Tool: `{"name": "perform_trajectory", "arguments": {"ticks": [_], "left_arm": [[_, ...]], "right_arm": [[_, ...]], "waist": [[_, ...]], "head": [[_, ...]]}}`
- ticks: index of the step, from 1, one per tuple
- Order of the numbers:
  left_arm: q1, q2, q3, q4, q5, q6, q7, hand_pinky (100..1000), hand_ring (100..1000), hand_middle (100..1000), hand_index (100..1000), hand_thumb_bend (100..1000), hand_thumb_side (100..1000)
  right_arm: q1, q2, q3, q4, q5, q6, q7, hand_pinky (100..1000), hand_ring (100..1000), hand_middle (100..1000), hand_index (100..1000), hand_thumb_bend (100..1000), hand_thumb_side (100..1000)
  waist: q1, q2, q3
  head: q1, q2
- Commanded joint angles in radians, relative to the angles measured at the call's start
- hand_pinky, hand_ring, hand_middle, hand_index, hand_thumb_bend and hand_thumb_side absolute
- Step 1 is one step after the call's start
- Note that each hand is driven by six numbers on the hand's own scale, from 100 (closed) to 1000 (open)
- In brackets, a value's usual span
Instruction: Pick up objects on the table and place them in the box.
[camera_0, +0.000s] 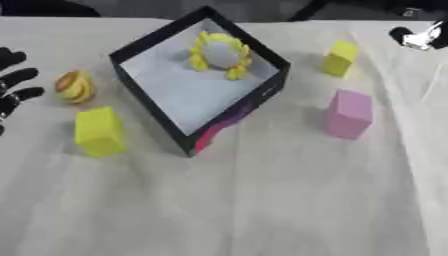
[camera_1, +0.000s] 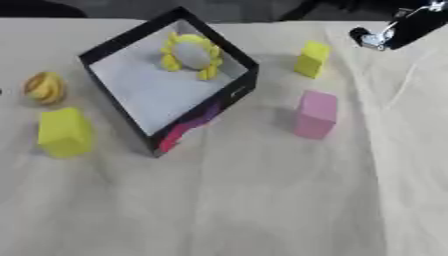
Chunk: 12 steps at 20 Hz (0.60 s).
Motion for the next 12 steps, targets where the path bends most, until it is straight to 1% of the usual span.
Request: {"name": "perform_trajectory", "arguments": {"ticks": [1, 2, 3, 4, 6, 7, 8, 9, 10, 11, 12], "left_arm": [[-0.004, 0.029, 0.003, -0.020, 0.006, -0.001, -0.003, 809, 851, 838, 878, 100, 770], [-0.004, 0.029, 0.002, -0.020, 0.006, -0.001, -0.003, 809, 850, 838, 878, 100, 770], [-0.004, 0.029, 0.003, -0.020, 0.007, -0.001, -0.003, 809, 850, 837, 878, 100, 773], [-0.004, 0.029, 0.003, -0.020, 0.007, 0.000, -0.003, 809, 850, 837, 878, 100, 771], [-0.003, 0.030, 0.003, -0.020, 0.007, 0.002, -0.002, 810, 851, 837, 878, 100, 774], [-0.002, 0.031, 0.003, -0.020, 0.007, 0.004, -0.002, 810, 851, 836, 878, 100, 777], [-0.002, 0.031, 0.003, -0.020, 0.008, 0.005, -0.002, 810, 851, 836, 878, 100, 777], [-0.002, 0.032, 0.004, -0.020, 0.008, 0.007, -0.002, 810, 851, 836, 878, 100, 778], [-0.002, 0.032, 0.004, -0.020, 0.008, 0.009, -0.003, 810, 851, 836, 878, 100, 780], [-0.002, 0.032, 0.004, -0.020, 0.008, 0.010, -0.003, 810, 851, 836, 879, 100, 782], [-0.001, 0.033, 0.004, -0.020, 0.007, 0.011, -0.004, 810, 851, 836, 879, 100, 782]], "right_arm": [[-0.032, 0.014, 0.002, 0.020, 0.002, -0.086, 0.103, 904, 855, 859, 952, 100, 490], [-0.035, 0.022, 0.004, 0.026, -0.002, -0.086, 0.112, 908, 859, 859, 953, 100, 499], [-0.036, 0.027, 0.007, 0.031, -0.007, -0.085, 0.123, 911, 862, 855, 952, 100, 459], [-0.037, 0.030, 0.010, 0.034, -0.013, -0.082, 0.133, 913, 862, 851, 949, 100, 377], [-0.034, 0.029, 0.012, 0.036, -0.033, -0.070, 0.150, 917, 858, 844, 948, 100, 374], [-0.031, 0.025, 0.014, 0.033, -0.048, -0.062, 0.160, 926, 860, 839, 948, 104, 480], [-0.027, 0.018, 0.016, 0.026, -0.064, -0.057, 0.171, 927, 859, 837, 946, 149, 507], [-0.022, 0.010, 0.019, 0.015, -0.080, -0.053, 0.179, 931, 857, 832, 944, 256, 595], [-0.017, 0.001, 0.023, 0.001, -0.096, -0.048, 0.186, 933, 857, 832, 945, 255, 609], [-0.010, -0.010, 0.028, -0.016, -0.112, -0.042, 0.192, 935, 856, 830, 945, 263, 646], [-0.002, -0.022, 0.034, -0.037, -0.126, -0.035, 0.196, 936, 855, 829, 946, 267, 652]], "waist": [[-0.009, -0.039, 0.004], [-0.009, -0.039, 0.005], [-0.010, -0.040, 0.007], [-0.010, -0.040, 0.007], [-0.012, -0.040, 0.008], [-0.014, -0.040, 0.008], [-0.015, -0.040, 0.008], [-0.016, -0.040, 0.007], [-0.017, -0.040, 0.007], [-0.018, -0.040, 0.007], [-0.019, -0.040, 0.007]], "head": [[-0.008, -0.003], [-0.009, -0.004], [-0.008, -0.003], [-0.007, -0.002], [-0.004, 0.000], [0.000, 0.001], [0.003, 0.001], [0.005, 0.001], [0.007, 0.001], [0.008, 0.001], [0.009, 0.002]]}}
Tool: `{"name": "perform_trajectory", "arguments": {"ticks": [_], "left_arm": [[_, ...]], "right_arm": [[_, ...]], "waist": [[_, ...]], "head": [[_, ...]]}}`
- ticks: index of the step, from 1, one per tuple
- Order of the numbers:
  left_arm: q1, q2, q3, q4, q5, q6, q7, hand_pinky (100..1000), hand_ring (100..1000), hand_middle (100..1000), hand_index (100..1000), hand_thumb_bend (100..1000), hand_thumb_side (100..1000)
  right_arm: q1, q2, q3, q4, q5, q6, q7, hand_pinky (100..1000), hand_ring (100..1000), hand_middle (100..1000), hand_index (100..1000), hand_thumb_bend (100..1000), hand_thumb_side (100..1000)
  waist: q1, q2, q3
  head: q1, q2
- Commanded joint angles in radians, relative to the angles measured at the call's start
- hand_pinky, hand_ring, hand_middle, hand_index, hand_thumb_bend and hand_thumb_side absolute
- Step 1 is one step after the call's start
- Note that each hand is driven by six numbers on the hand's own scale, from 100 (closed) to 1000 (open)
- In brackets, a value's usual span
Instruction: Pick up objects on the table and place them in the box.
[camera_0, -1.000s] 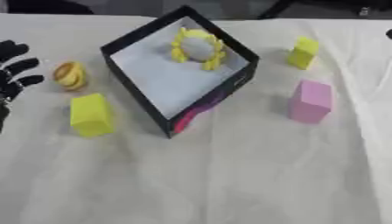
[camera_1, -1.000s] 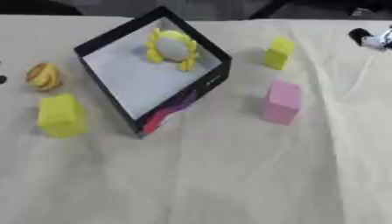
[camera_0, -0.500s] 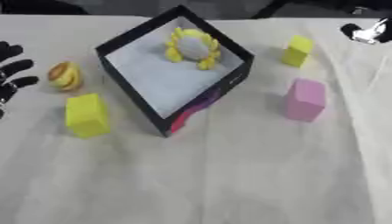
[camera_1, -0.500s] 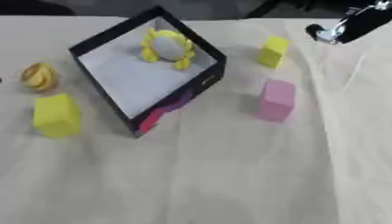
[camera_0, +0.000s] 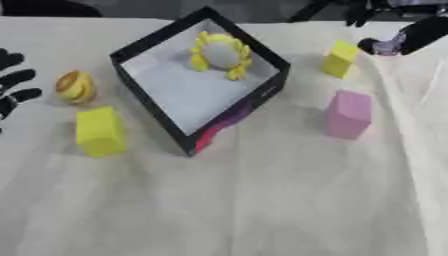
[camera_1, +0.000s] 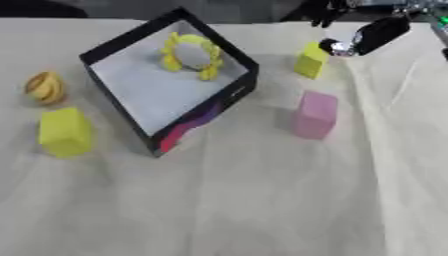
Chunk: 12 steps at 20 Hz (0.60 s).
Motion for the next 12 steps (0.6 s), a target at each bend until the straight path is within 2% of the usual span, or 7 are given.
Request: {"name": "perform_trajectory", "arguments": {"ticks": [1, 7, 12], "left_arm": [[-0.002, 0.032, 0.004, -0.020, 0.005, 0.004, -0.002, 811, 851, 836, 879, 100, 783], [-0.002, 0.033, 0.001, -0.020, 0.003, 0.006, -0.006, 811, 852, 834, 879, 100, 788], [0.001, 0.033, -0.005, -0.020, -0.003, 0.007, -0.013, 811, 854, 834, 879, 100, 792]], "right_arm": [[-0.002, -0.066, 0.009, -0.068, -0.050, -0.093, 0.131, 937, 852, 826, 944, 274, 661], [0.062, -0.137, 0.062, -0.228, -0.091, -0.021, 0.093, 955, 854, 826, 950, 316, 692], [0.109, -0.168, 0.123, -0.389, -0.085, 0.107, 0.019, 968, 858, 828, 952, 285, 681]], "waist": [[-0.013, -0.037, 0.001], [-0.014, -0.034, 0.002], [-0.012, -0.032, 0.002]], "head": [[0.006, 0.002], [0.005, 0.005], [0.007, 0.004]]}}
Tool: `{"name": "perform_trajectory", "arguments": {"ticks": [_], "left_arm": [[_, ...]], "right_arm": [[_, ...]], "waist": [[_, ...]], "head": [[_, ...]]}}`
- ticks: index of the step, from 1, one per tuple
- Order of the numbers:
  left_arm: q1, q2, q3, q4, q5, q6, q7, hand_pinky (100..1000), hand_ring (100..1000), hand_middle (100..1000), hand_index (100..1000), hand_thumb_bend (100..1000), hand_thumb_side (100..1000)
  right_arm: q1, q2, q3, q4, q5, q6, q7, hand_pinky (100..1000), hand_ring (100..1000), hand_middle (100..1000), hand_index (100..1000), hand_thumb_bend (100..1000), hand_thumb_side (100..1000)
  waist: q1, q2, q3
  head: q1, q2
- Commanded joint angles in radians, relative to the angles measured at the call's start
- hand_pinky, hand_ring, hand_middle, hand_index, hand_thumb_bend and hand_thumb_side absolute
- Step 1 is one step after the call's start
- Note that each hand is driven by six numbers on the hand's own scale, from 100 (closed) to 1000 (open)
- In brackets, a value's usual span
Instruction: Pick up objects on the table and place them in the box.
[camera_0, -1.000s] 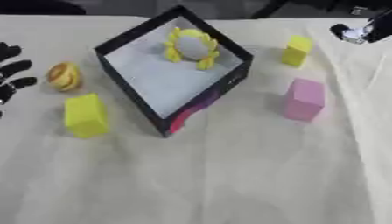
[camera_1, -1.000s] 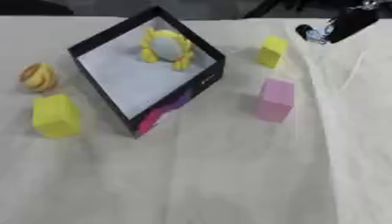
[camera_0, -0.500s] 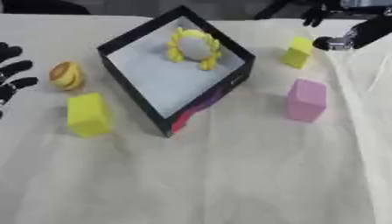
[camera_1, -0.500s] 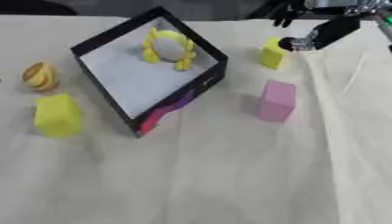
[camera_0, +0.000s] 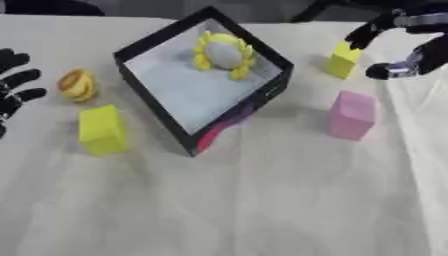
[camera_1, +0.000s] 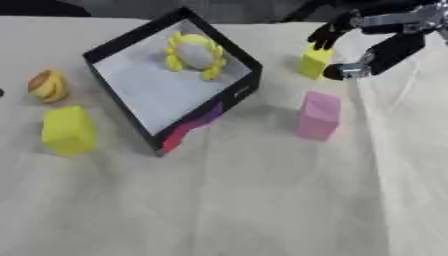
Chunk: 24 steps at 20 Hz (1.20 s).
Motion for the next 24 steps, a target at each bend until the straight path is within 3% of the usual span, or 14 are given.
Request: {"name": "perform_trajectory", "arguments": {"ticks": [1, 5, 9, 24], "left_arm": [[0.000, 0.033, -0.004, -0.020, -0.003, -0.001, -0.007, 811, 854, 836, 878, 100, 793], [0.003, 0.033, -0.007, -0.020, -0.009, -0.003, -0.011, 812, 855, 838, 878, 100, 795], [0.004, 0.031, -0.008, -0.020, -0.016, -0.001, -0.014, 812, 856, 838, 877, 100, 802], [0.007, 0.020, -0.012, -0.020, -0.033, -0.007, -0.025, 815, 859, 840, 877, 100, 807]], "right_arm": [[0.003, -0.055, 0.027, -0.110, -0.006, 0.070, -0.033, 971, 858, 827, 952, 278, 678], [0.032, -0.079, 0.049, -0.193, -0.030, 0.168, -0.094, 976, 859, 827, 952, 272, 676], [0.062, -0.106, 0.057, -0.252, -0.047, 0.228, -0.126, 980, 862, 829, 956, 287, 681], [0.139, -0.160, 0.046, -0.382, -0.047, 0.329, -0.187, 994, 879, 840, 971, 299, 680]], "waist": [[-0.010, -0.032, 0.001], [-0.010, -0.031, 0.001], [-0.011, -0.028, 0.001], [-0.005, -0.016, 0.000]], "head": [[0.001, 0.002], [0.006, -0.008], [0.007, -0.015], [-0.009, 0.001]]}}
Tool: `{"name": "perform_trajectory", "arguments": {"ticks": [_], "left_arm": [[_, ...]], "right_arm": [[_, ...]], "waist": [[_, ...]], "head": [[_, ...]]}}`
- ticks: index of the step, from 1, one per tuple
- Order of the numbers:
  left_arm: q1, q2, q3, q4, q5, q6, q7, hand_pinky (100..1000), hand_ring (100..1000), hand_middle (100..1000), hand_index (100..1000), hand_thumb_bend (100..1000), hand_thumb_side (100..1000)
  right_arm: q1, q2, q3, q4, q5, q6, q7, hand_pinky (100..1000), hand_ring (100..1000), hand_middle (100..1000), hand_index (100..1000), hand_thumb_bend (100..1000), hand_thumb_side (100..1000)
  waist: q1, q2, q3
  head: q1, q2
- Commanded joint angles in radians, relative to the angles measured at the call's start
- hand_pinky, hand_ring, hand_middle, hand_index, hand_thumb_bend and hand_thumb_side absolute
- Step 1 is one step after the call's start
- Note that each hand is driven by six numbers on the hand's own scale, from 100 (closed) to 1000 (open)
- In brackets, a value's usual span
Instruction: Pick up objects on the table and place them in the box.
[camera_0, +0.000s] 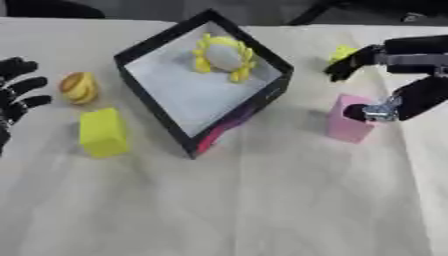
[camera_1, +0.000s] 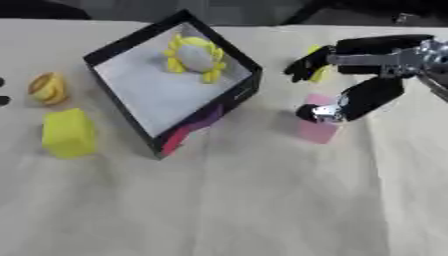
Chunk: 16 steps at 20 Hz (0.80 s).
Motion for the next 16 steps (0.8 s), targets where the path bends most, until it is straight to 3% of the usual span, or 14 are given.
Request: {"name": "perform_trajectory", "arguments": {"ticks": [1, 7, 10, 16], "left_arm": [[0.000, 0.013, 0.004, -0.020, -0.008, -0.008, -0.005, 815, 860, 840, 877, 100, 807], [0.004, 0.008, 0.002, -0.020, -0.018, -0.012, -0.008, 816, 861, 841, 877, 100, 812], [0.004, 0.006, 0.001, -0.020, -0.022, -0.010, -0.009, 817, 862, 841, 877, 100, 816], [0.004, 0.003, 0.000, -0.020, -0.028, -0.007, -0.012, 818, 863, 841, 877, 100, 822]], "right_arm": [[-0.002, -0.046, -0.025, -0.042, 0.001, 0.019, -0.018, 994, 879, 840, 973, 300, 679], [0.029, -0.067, -0.034, -0.080, 0.032, 0.038, -0.032, 1000, 898, 853, 979, 361, 707], [0.041, -0.072, -0.037, -0.085, 0.071, 0.020, -0.030, 1000, 911, 851, 968, 423, 727], [0.056, -0.069, -0.045, -0.073, 0.122, -0.004, -0.040, 1000, 915, 852, 975, 453, 738]], "waist": [[-0.004, -0.015, -0.001], [-0.001, -0.011, -0.002], [0.000, -0.009, -0.002], [0.002, -0.005, -0.005]], "head": [[0.001, 0.001], [0.004, -0.006], [0.005, -0.012], [0.008, -0.021]]}}
